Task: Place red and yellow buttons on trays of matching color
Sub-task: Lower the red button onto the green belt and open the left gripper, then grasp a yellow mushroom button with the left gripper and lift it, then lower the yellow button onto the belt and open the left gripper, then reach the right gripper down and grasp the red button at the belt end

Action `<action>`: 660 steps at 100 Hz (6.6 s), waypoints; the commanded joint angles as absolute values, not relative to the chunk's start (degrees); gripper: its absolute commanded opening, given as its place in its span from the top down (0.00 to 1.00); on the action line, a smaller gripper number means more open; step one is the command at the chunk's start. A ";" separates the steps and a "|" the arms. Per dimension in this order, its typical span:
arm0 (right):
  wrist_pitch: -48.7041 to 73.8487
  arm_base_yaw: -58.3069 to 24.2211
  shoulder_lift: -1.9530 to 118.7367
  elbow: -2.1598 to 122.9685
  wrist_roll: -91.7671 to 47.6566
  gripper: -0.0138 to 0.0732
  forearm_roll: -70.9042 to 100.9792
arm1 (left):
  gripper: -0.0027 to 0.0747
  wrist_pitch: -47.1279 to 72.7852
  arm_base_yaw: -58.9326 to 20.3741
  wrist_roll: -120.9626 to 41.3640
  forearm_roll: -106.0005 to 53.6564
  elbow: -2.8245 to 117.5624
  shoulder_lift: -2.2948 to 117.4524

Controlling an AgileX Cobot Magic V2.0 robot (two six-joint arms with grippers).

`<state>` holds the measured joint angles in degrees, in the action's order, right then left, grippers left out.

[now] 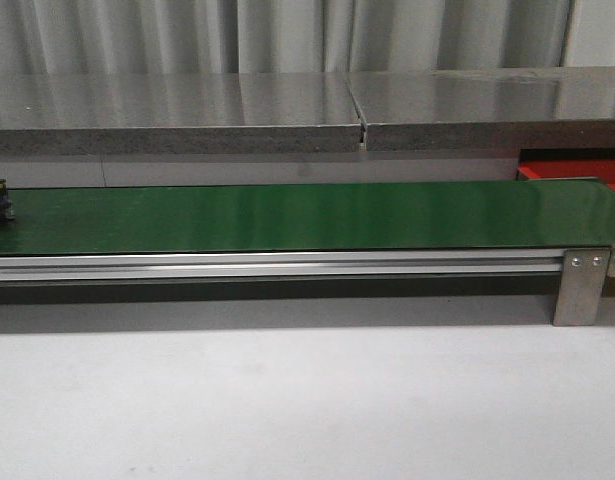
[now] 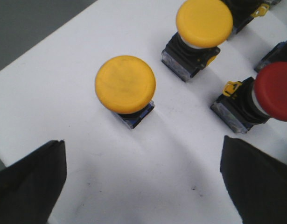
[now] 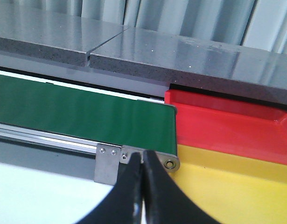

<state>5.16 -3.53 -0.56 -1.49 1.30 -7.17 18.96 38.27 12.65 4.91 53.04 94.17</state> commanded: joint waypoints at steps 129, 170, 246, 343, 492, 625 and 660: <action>0.56 -3.66 -1.44 -0.94 1.34 0.92 -7.93 | 0.55 15.71 38.40 13.26 11.22 65.16 104.19; 0.56 -3.66 -1.44 -0.94 1.34 0.92 -7.93 | 0.99 21.79 38.40 13.34 10.85 65.16 100.64; 0.56 -3.66 -1.44 -0.94 1.34 0.92 -7.93 | 0.99 23.27 19.91 14.76 7.67 65.16 83.66; 0.56 -3.66 -1.44 -0.94 1.34 0.92 -7.93 | 0.59 31.41 10.15 12.48 7.82 74.89 98.76; 0.56 -3.66 -1.44 -0.94 1.34 0.92 -7.93 | 0.13 21.07 -5.73 11.81 5.10 48.36 52.78; 29.27 -3.66 30.34 37.80 1.58 0.92 -5.29 | 0.99 19.75 -5.73 11.81 4.42 25.20 22.53; 33.71 -3.66 51.62 53.57 1.58 0.92 -5.29 | 0.99 19.75 -5.73 11.81 4.42 25.20 22.53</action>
<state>38.03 -3.53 48.57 50.68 1.36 -5.14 24.34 -5.23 11.26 4.66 23.75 22.29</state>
